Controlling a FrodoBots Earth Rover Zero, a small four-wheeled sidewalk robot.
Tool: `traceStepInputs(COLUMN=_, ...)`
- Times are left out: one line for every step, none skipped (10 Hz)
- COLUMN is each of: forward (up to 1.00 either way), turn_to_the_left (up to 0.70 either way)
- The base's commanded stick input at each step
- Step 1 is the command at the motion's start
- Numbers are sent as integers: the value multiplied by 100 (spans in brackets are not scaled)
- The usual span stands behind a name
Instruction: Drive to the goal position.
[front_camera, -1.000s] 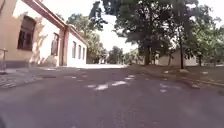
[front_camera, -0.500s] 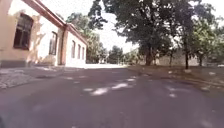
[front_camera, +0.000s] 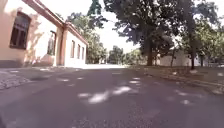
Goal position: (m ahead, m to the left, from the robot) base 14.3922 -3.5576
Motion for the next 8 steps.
traceStepInputs(forward=85, turn_to_the_left=0)
traceStepInputs(forward=85, turn_to_the_left=0)
traceStepInputs(forward=85, turn_to_the_left=0)
traceStepInputs(forward=85, turn_to_the_left=0)
traceStepInputs(forward=85, turn_to_the_left=0)
traceStepInputs(forward=85, turn_to_the_left=0)
traceStepInputs(forward=85, turn_to_the_left=0)
traceStepInputs(forward=85, turn_to_the_left=0)
